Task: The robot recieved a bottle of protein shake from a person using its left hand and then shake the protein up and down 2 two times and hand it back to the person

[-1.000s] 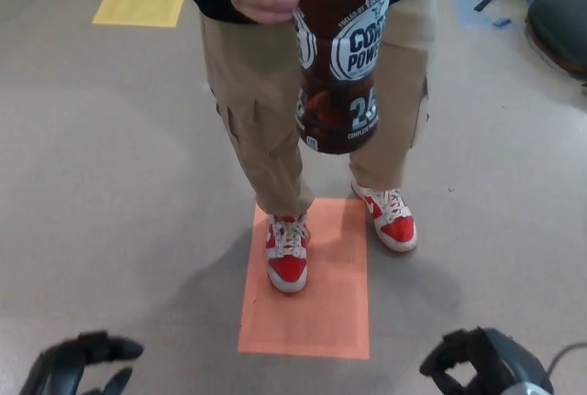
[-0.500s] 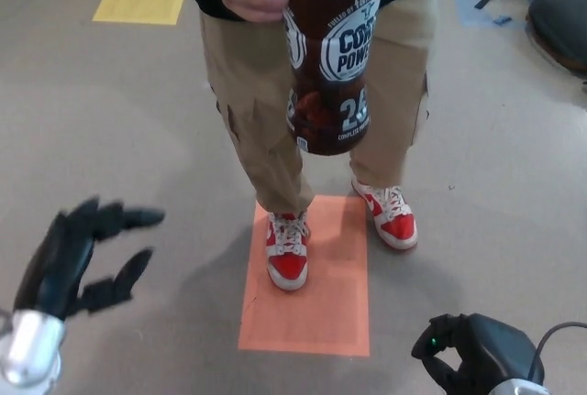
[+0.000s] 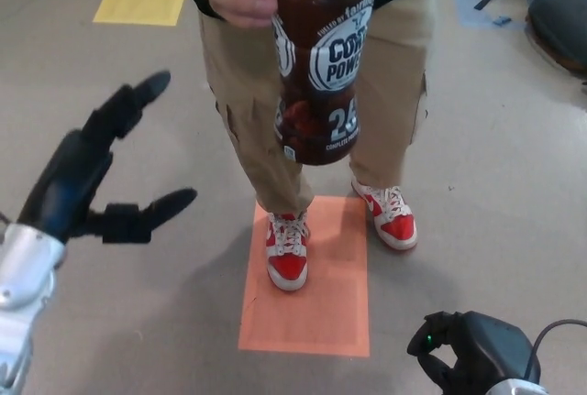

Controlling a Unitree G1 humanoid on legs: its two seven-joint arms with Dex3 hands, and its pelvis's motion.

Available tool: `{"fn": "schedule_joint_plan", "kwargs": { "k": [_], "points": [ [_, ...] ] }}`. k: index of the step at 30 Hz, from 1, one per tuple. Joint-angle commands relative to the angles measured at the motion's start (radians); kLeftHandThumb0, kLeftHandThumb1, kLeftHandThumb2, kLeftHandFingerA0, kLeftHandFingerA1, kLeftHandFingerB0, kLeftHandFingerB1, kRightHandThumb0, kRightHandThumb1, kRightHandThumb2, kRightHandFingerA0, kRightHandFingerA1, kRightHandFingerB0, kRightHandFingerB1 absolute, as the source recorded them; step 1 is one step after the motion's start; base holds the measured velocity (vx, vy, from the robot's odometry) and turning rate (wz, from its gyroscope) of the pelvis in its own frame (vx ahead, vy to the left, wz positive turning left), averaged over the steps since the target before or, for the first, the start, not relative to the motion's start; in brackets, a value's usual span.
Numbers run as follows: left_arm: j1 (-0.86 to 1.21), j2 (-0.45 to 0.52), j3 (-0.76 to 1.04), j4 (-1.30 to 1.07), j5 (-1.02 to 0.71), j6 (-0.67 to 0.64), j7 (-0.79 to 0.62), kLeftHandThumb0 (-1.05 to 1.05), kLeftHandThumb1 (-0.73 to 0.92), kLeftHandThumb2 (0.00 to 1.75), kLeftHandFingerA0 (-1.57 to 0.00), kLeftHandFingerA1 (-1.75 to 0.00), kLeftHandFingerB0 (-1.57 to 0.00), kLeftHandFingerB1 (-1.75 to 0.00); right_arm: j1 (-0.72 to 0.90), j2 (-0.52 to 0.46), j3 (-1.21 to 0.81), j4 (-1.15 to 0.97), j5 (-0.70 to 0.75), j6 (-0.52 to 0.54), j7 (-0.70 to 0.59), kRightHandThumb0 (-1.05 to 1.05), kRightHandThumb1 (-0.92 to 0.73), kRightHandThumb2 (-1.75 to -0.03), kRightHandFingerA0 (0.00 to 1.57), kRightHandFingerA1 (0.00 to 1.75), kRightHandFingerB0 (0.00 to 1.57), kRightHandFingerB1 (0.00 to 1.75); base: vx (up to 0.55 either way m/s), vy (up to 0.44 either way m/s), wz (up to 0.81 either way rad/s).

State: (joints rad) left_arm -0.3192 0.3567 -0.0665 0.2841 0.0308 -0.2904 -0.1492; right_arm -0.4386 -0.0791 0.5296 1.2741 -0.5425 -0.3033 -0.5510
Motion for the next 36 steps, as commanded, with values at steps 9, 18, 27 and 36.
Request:
{"fn": "schedule_joint_plan", "kwargs": {
  "k": [9,18,27,36],
  "points": [
    [-0.304,0.116,-0.048,-0.301,-0.507,0.971,-0.456,-0.85,0.5,0.87,0.0,-0.01,0.0,0.0,0.004,-0.009,-0.004,0.034,-0.029,-0.054,-0.085,-0.45,-0.68,-0.74,0.98,0.77,0.89,0.6,0.0,0.0,0.0],
    [-0.368,0.067,-0.084,-0.324,-0.546,1.108,-0.46,-0.85,0.59,0.57,0.0,-0.03,0.0,0.0,0.018,-0.013,0.001,0.033,-0.032,-0.048,-0.094,-0.44,-0.69,-0.75,1.01,0.72,0.92,0.59,0.0,0.0,0.0],
    [-0.399,0.061,-0.106,-0.351,-0.568,1.195,-0.473,-0.82,0.47,0.86,0.0,-0.05,0.0,0.0,0.021,-0.013,0.013,0.038,-0.043,-0.047,-0.104,-0.42,-0.65,-0.89,1.01,0.83,0.91,0.62,0.0,0.0,0.0],
    [-0.448,0.072,-0.142,-0.398,-0.573,1.268,-0.499,-0.86,0.51,0.88,0.0,-0.04,0.0,0.0,0.018,-0.012,0.01,0.038,-0.038,-0.042,-0.092,-0.42,-0.65,-0.89,0.98,0.85,0.89,0.62,0.0,0.0,0.0]
  ]
}}
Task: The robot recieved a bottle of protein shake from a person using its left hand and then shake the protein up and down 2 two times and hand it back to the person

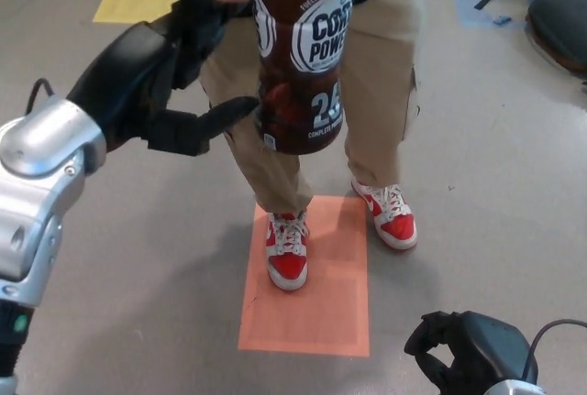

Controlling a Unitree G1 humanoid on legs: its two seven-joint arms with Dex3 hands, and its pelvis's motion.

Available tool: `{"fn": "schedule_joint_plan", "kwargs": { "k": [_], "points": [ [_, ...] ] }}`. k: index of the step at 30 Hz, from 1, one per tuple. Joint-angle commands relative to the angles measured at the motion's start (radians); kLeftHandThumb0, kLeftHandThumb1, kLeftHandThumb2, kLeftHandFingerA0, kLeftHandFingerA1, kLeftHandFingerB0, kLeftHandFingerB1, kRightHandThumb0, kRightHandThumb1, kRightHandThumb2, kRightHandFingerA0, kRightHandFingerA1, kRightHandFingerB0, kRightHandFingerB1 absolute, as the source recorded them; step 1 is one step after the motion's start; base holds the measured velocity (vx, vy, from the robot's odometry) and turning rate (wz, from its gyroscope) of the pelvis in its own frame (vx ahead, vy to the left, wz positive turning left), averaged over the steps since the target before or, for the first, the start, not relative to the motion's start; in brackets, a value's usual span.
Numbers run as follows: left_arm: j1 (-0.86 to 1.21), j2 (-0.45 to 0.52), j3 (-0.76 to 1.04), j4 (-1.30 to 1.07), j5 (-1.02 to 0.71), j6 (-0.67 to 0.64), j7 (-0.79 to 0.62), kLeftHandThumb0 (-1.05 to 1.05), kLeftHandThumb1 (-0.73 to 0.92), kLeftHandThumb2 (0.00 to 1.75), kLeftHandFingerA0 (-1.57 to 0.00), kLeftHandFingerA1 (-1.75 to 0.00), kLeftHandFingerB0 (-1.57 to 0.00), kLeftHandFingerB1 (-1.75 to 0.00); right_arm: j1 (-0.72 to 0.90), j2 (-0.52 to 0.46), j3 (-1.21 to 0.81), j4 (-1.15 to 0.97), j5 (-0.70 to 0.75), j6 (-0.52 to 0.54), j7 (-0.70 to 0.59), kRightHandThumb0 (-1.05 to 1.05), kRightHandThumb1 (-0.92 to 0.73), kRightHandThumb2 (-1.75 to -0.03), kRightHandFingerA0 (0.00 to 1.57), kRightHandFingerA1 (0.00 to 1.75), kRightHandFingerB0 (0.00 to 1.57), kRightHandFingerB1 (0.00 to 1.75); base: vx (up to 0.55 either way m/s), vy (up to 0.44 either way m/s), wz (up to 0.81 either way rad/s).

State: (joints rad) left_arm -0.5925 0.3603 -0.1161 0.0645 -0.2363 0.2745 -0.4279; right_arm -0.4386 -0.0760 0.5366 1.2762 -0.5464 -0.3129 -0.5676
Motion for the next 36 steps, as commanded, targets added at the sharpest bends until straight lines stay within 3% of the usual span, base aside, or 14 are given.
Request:
{"fn": "schedule_joint_plan", "kwargs": {
  "k": [1,21,22,23,30,34,35,36],
  "points": [
    [-0.182,0.065,-0.092,-0.18,-0.311,0.718,-0.22,-0.85,0.51,0.87,0.0,-0.03,0.0,0.0,0.018,-0.015,0.001,0.036,-0.033,-0.034,-0.074,-0.42,-0.66,-0.88,0.99,0.84,0.89,0.62,0.0,0.0,0.0],
    [-0.302,0.068,-0.078,-0.208,-0.333,0.828,-0.249,-0.85,0.49,0.88,0.0,-0.03,0.0,0.0,0.008,-0.027,0.001,0.035,-0.033,-0.055,-0.077,-0.43,-0.65,-0.84,0.98,0.73,0.92,0.6,0.0,0.0,0.0],
    [-0.308,0.064,-0.078,-0.211,-0.331,0.836,-0.245,-0.88,0.57,0.62,0.0,0.0,0.0,-0.01,0.01,-0.026,0.002,0.036,-0.034,-0.055,-0.079,-0.44,-0.64,-0.83,0.98,0.73,0.92,0.6,0.0,0.0,0.0],
    [-0.317,0.06,-0.082,-0.212,-0.326,0.837,-0.244,-0.86,0.49,0.89,0.0,-0.02,0.0,0.0,0.011,-0.025,0.002,0.036,-0.034,-0.051,-0.079,-0.46,-0.66,-0.83,0.99,0.74,0.92,0.59,0.0,0.0,0.0],
    [-0.35,0.025,-0.126,-0.189,-0.272,0.835,-0.223,-0.85,0.48,0.84,0.0,0.0,0.0,0.0,0.018,-0.02,-0.001,0.038,-0.03,-0.055,-0.087,-0.43,-0.66,-0.82,0.98,0.74,0.92,0.59,0.0,0.0,0.0],
    [-0.325,-0.029,-0.157,-0.2,-0.196,0.78,-0.139,-0.8,0.49,0.83,0.0,-0.04,0.0,0.0,0.012,-0.015,-0.003,0.041,-0.028,-0.051,-0.078,-0.43,-0.65,-0.86,1.0,0.8,0.92,0.6,0.0,0.0,0.0],
    [-0.298,-0.072,-0.173,-0.231,-0.12,0.768,-0.026,-0.64,0.45,0.79,-0.3,-0.49,-0.04,-0.23,0.012,-0.014,-0.007,0.04,-0.024,-0.055,-0.076,-0.43,-0.66,-0.84,0.97,0.75,0.92,0.6,0.0,0.0,0.0],
    [-0.287,-0.089,-0.179,-0.246,-0.089,0.769,0.022,-0.64,0.45,0.79,-0.3,-0.49,-0.04,-0.23,0.011,-0.013,-0.009,0.041,-0.023,-0.057,-0.075,-0.43,-0.66,-0.84,0.97,0.75,0.92,0.6,0.0,0.0,0.0]
  ]
}}
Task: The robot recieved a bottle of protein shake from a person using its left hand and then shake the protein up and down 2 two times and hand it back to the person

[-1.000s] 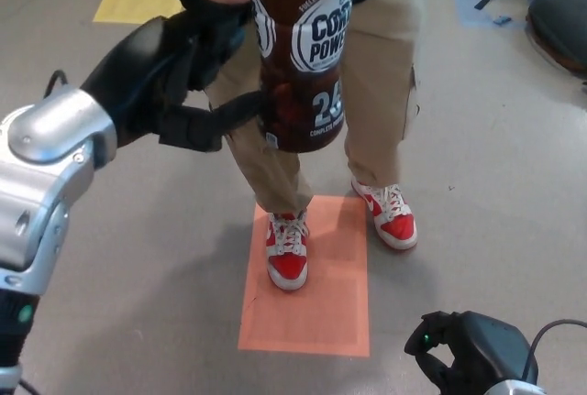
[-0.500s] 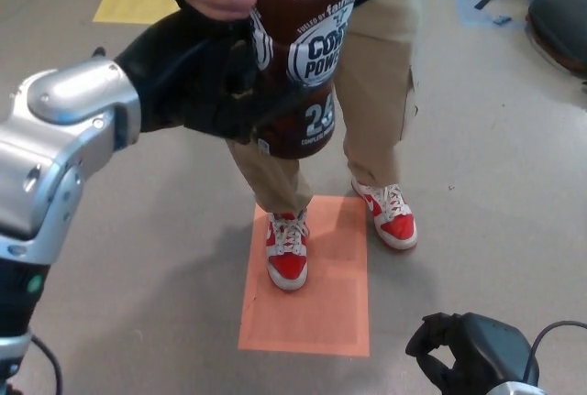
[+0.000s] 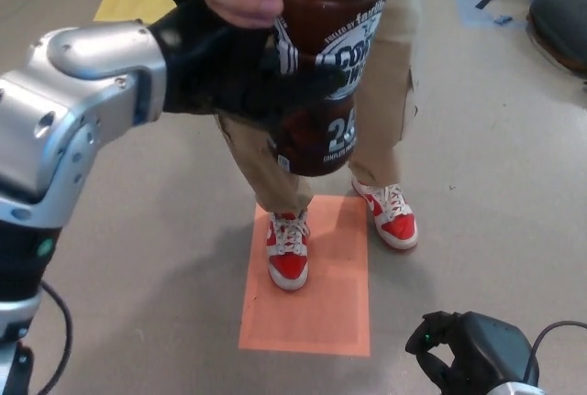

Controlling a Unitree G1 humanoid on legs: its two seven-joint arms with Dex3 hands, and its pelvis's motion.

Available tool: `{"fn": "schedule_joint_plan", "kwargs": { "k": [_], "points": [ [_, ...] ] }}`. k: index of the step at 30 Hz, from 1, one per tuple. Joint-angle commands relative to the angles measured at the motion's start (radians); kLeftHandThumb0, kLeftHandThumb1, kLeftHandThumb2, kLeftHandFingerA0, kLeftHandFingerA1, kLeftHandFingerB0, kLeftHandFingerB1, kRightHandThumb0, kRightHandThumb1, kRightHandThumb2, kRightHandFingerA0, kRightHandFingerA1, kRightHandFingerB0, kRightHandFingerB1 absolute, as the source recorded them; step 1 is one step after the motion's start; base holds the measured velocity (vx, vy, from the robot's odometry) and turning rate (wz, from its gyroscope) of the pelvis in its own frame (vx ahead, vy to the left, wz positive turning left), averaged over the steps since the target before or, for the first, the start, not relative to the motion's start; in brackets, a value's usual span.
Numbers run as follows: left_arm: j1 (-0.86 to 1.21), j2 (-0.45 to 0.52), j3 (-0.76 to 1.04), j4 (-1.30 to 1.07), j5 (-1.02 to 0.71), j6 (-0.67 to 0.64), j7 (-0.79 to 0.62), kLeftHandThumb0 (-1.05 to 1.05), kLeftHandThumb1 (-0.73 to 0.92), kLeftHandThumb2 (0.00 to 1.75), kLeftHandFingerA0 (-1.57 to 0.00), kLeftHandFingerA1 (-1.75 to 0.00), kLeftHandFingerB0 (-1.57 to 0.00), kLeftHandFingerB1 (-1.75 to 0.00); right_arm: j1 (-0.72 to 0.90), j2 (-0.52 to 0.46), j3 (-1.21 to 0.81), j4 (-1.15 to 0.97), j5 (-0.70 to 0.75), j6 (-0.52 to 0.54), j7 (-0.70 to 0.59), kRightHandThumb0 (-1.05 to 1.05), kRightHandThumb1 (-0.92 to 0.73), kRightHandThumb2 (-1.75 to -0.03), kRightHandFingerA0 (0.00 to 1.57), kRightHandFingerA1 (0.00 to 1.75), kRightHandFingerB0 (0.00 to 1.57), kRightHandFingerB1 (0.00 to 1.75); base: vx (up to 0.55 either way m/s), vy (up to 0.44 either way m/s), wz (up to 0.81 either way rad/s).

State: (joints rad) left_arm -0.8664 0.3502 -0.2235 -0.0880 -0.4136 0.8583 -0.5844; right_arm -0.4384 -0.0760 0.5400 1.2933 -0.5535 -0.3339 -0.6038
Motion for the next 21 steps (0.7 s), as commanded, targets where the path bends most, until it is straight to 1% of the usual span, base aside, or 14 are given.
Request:
{"fn": "schedule_joint_plan", "kwargs": {
  "k": [1,2,3,4,5,6,7,8,9,10,11,13,16,21],
  "points": [
    [-0.013,-0.08,-0.07,-0.096,0.089,0.189,0.18,-0.64,0.45,0.79,-0.3,-0.49,-0.04,-0.23,0.01,-0.013,-0.012,0.024,-0.016,-0.036,-0.039,-0.43,-0.66,-0.84,0.97,0.75,0.92,0.6,0.0,0.0,0.0],
    [0.022,-0.114,-0.062,-0.11,0.118,0.146,0.235,-0.28,0.76,0.63,-1.03,-0.53,-0.25,-0.3,0.009,-0.014,-0.012,0.024,-0.018,-0.038,-0.04,-0.44,-0.66,-0.82,0.93,0.72,0.9,0.6,0.0,0.0,0.0],
    [0.074,-0.167,-0.05,-0.13,0.162,0.083,0.318,-0.28,0.76,0.63,-1.03,-0.53,-0.25,-0.3,0.007,-0.016,-0.011,0.025,-0.021,-0.04,-0.04,-0.44,-0.66,-0.82,0.93,0.72,0.9,0.6,0.0,0.0,0.0],
    [0.111,-0.194,-0.043,-0.127,0.178,0.015,0.344,-0.17,0.88,0.68,-1.22,-0.61,-0.45,-0.37,0.004,-0.017,-0.011,0.024,-0.023,-0.04,-0.039,-0.44,-0.66,-0.82,0.93,0.71,0.89,0.59,0.0,0.0,0.0],
    [0.135,-0.208,-0.041,-0.128,0.195,-0.028,0.362,-0.18,0.86,0.68,-1.24,-0.69,-0.58,-0.42,0.001,-0.018,-0.01,0.024,-0.024,-0.04,-0.038,-0.44,-0.66,-0.83,0.94,0.71,0.9,0.59,0.0,0.0,0.0],
    [0.144,-0.213,-0.043,-0.132,0.207,-0.046,0.37,-0.18,0.86,0.68,-1.24,-0.69,-0.58,-0.42,0.0,-0.019,-0.011,0.024,-0.024,-0.04,-0.037,-0.44,-0.66,-0.83,0.94,0.71,0.9,0.59,0.0,0.0,0.0],
    [0.154,-0.22,-0.044,-0.14,0.224,-0.057,0.384,-0.17,0.86,0.67,-1.24,-0.81,-0.75,-0.48,-0.001,-0.02,-0.012,0.024,-0.023,-0.04,-0.032,-0.44,-0.66,-0.82,0.94,0.71,0.9,0.6,0.0,0.0,0.0],
    [0.159,-0.225,-0.044,-0.145,0.232,-0.061,0.39,-0.17,0.86,0.67,-1.24,-0.81,-0.75,-0.48,-0.002,-0.02,-0.013,0.025,-0.023,-0.04,-0.03,-0.44,-0.66,-0.82,0.94,0.71,0.9,0.6,0.0,0.0,0.0],
    [0.168,-0.222,-0.054,-0.143,0.256,-0.092,0.397,-0.19,0.83,0.72,-1.19,-1.11,-0.84,-0.8,-0.003,-0.021,-0.015,0.024,-0.021,-0.042,-0.026,-0.44,-0.67,-0.82,0.97,0.75,0.9,0.61,0.0,0.0,0.0],
    [0.174,-0.223,-0.056,-0.142,0.267,-0.106,0.401,-0.19,0.82,0.75,-1.12,-1.22,-0.81,-0.93,-0.004,-0.021,-0.015,0.024,-0.022,-0.04,-0.024,-0.43,-0.66,-0.82,0.97,0.76,0.9,0.61,0.0,0.0,0.0],
    [0.177,-0.227,-0.052,-0.142,0.269,-0.107,0.403,-0.19,0.82,0.75,-1.12,-1.22,-0.81,-0.93,-0.006,-0.022,-0.013,0.024,-0.024,-0.038,-0.023,-0.43,-0.66,-0.82,0.97,0.76,0.9,0.61,0.0,0.0,0.0],
    [0.195,-0.244,-0.032,-0.142,0.265,-0.119,0.407,-0.2,0.79,0.79,-0.98,-1.52,-0.77,-1.17,-0.009,-0.022,-0.01,0.024,-0.03,-0.037,-0.026,-0.43,-0.63,-0.85,1.01,0.8,0.91,0.59,0.0,0.0,0.0],
    [0.217,-0.262,-0.01,-0.14,0.273,-0.136,0.419,-0.19,0.79,0.82,-0.96,-1.57,-0.75,-1.21,-0.012,-0.023,-0.012,0.024,-0.032,-0.044,-0.029,-0.42,-0.63,-0.86,1.01,0.78,0.91,0.59,0.0,0.0,0.0],
    [0.252,-0.255,0.018,-0.116,0.284,-0.162,0.418,-0.2,0.83,0.74,-0.91,-1.56,-0.68,-1.21,-0.014,-0.018,-0.019,0.028,-0.034,-0.047,-0.035,-0.45,-0.66,-0.82,0.98,0.77,0.91,0.64,0.0,0.0,0.0]
  ]
}}
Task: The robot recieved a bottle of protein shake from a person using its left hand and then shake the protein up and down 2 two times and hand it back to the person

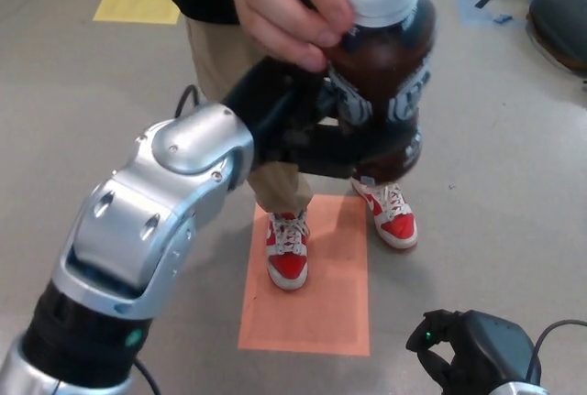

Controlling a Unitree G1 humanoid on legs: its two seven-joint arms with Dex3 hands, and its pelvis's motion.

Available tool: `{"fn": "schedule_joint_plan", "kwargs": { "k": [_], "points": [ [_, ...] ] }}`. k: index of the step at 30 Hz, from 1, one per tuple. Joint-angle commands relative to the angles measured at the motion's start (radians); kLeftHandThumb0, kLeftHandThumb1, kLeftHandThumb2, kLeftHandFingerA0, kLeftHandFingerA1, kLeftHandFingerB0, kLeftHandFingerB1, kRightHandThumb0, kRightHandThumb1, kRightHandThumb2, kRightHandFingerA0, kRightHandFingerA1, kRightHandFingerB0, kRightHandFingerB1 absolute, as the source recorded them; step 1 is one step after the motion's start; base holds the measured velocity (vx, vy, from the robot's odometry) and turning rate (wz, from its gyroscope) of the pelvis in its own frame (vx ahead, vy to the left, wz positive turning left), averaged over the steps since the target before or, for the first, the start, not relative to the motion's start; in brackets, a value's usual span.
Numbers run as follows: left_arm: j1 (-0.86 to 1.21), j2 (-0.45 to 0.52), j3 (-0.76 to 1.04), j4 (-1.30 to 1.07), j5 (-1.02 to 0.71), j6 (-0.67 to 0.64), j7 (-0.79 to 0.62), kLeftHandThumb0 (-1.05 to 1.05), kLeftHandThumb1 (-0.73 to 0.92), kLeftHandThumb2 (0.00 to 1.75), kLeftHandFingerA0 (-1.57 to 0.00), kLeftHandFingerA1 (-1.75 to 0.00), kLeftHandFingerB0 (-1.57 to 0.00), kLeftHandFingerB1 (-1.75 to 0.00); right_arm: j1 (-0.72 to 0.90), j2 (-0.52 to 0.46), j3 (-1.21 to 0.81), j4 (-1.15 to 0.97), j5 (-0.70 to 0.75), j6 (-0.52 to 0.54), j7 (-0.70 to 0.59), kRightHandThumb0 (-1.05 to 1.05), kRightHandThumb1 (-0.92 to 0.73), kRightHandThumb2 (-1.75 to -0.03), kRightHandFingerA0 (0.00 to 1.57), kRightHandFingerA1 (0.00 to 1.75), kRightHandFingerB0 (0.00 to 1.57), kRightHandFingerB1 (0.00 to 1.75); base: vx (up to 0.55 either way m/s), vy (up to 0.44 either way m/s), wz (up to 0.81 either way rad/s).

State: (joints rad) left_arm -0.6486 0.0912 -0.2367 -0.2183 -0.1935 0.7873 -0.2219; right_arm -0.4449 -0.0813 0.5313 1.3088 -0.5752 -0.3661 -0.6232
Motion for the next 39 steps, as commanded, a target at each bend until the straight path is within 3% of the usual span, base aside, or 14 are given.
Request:
{"fn": "schedule_joint_plan", "kwargs": {
  "k": [1,6,8,11,16,23,31,32,35,37,39],
  "points": [
    [0.039,0.008,0.039,0.025,0.063,-0.105,0.05,-0.2,0.83,0.74,-0.89,-1.58,-0.67,-1.23,-0.014,-0.012,-0.008,0.013,-0.016,-0.005,-0.011,-0.46,-0.67,-0.82,0.97,0.78,0.89,0.66,0.0,0.0,0.0],
    [0.081,0.01,0.083,0.142,0.068,-0.172,0.041,-0.19,0.82,0.72,-0.87,-1.57,-0.65,-1.18,-0.025,-0.011,-0.02,0.015,-0.011,-0.003,-0.005,-0.4,-0.62,-0.89,1.02,0.82,0.9,0.65,0.0,0.0,0.0],
    [0.105,0.016,0.098,0.228,0.076,-0.228,0.035,-0.19,0.85,0.7,-0.82,-1.6,-0.66,-1.18,-0.024,-0.01,-0.029,0.015,-0.005,-0.009,0.002,-0.44,-0.67,-0.74,1.01,0.81,0.9,0.64,0.0,0.0,0.0],
    [0.115,0.016,0.11,0.289,0.081,-0.256,0.031,-0.19,0.85,0.71,-0.82,-1.61,-0.67,-1.19,-0.022,-0.006,-0.038,0.015,-0.002,-0.011,0.003,-0.45,-0.69,-0.72,1.01,0.8,0.91,0.63,0.0,0.0,0.0],
    [0.135,0.019,0.119,0.37,0.094,-0.31,0.017,-0.19,0.83,0.73,-0.85,-1.55,-0.71,-1.09,-0.022,-0.003,-0.05,0.016,-0.003,-0.018,0.004,-0.46,-0.69,-0.75,0.96,0.75,0.91,0.62,0.0,0.0,0.0],
    [0.171,0.021,0.126,0.435,0.098,-0.358,0.004,-0.21,0.8,0.74,-0.87,-1.53,-0.72,-1.1,-0.022,-0.003,-0.045,0.017,-0.019,-0.004,-0.01,-0.46,-0.68,-0.76,0.97,0.71,0.92,0.62,0.0,0.0,0.0],
    [0.155,0.04,0.136,0.411,0.085,-0.312,-0.017,-0.22,0.79,0.74,-0.83,-1.6,-0.66,-1.14,-0.018,-0.009,-0.047,0.017,-0.017,-0.011,0.0,-0.45,-0.65,-0.78,0.98,0.7,0.93,0.59,0.0,0.0,0.0],
    [0.129,0.039,0.158,0.382,0.069,-0.29,-0.01,-0.2,0.8,0.72,-0.79,-1.57,-0.67,-1.13,-0.02,-0.009,-0.048,0.016,-0.016,-0.011,0.0,-0.44,-0.65,-0.77,0.98,0.68,0.93,0.58,0.0,0.0,0.0],
    [-0.085,0.02,0.36,0.227,-0.084,-0.157,0.068,-0.2,0.82,0.68,-0.86,-1.58,-0.69,-1.17,-0.018,-0.004,-0.046,0.016,-0.019,-0.02,-0.014,-0.45,-0.67,-0.75,0.98,0.77,0.92,0.62,0.0,0.0,0.0],
    [-0.09,0.012,0.379,0.204,-0.095,-0.133,0.058,-0.15,0.79,0.71,-0.85,-1.54,-0.71,-1.12,-0.012,-0.006,-0.042,0.016,-0.023,-0.018,-0.027,-0.43,-0.66,-0.73,1.03,0.79,0.93,0.6,0.0,0.0,0.0],
    [0.032,0.006,0.286,0.246,-0.005,-0.164,0.028,-0.14,0.82,0.7,-0.78,-1.57,-0.7,-1.16,-0.011,-0.004,-0.048,0.016,-0.016,-0.016,-0.014,-0.45,-0.66,-0.75,0.98,0.75,0.92,0.6,0.0,0.0,0.0]
  ]
}}
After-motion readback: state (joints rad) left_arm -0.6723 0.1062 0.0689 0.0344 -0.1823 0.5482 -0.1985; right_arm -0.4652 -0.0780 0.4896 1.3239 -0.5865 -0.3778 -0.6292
